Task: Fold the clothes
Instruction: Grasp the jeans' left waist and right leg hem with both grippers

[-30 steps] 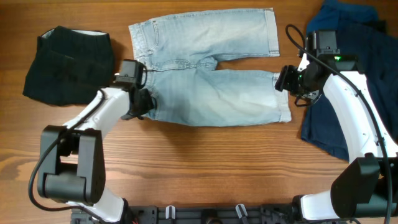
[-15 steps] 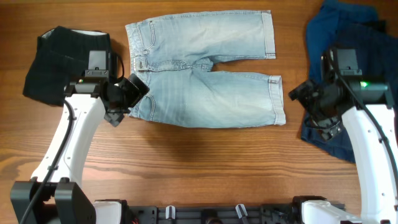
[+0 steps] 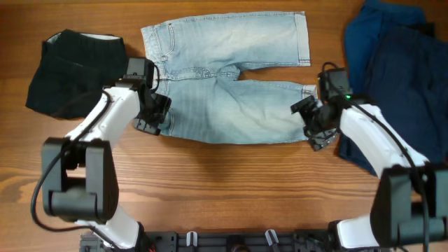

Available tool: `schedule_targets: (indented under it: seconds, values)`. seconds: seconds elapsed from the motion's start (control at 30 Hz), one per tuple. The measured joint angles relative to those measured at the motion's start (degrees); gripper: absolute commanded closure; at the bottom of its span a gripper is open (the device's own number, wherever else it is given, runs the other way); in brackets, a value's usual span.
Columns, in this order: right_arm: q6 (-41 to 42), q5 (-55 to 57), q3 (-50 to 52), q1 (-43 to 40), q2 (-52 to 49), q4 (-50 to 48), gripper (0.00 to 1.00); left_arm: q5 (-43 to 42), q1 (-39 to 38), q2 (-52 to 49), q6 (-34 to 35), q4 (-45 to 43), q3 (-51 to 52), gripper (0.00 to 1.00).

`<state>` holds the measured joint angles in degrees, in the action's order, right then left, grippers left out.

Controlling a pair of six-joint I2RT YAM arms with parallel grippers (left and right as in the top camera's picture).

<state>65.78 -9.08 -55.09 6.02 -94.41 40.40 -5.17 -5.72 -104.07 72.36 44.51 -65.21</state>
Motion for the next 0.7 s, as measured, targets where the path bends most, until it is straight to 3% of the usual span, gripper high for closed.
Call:
schedule_targets:
  seconds: [0.13, 0.27, 0.5, 0.57, 0.6, 0.63, 0.67, 0.7]
  values:
    - [0.4, -0.1, 0.0, 0.5, -5.5, -0.9, 0.27, 0.9, 0.0, -1.1, 0.8, 0.6, 0.0, 0.45]
    - [0.6, -0.1, -0.3, 0.4, -6.3, -1.1, 0.34, 2.3, 0.0, -1.1, 1.1, 0.7, 0.0, 0.44]
    - [-2.6, 0.1, -0.5, 0.4, -6.6, -1.1, 0.36, 3.6, 0.0, -1.1, 1.1, -3.0, 3.4, 0.45]
    - [-2.9, 0.1, -0.5, 0.4, -6.6, -1.1, 0.49, 3.7, 0.0, -0.9, 1.2, -4.1, 4.2, 0.5]
    - [-3.1, 0.2, -0.5, 0.5, -6.6, -1.1, 0.62, 3.7, 0.0, -0.5, 1.3, -4.8, 4.7, 0.56]
    - [-4.2, 0.3, -0.5, 0.5, -6.7, -1.6, 0.81, 3.7, 0.0, -0.2, 1.3, -5.5, 5.2, 0.73]
    - [-4.9, 0.5, -0.6, 0.5, -6.8, -2.1, 0.95, 3.8, 0.0, 0.1, 1.2, -6.1, 5.7, 0.79]
    - [-6.6, 0.6, -0.6, 0.5, -7.1, -2.4, 0.96, 4.0, 0.0, 0.3, 1.5, -6.4, 6.0, 0.87]
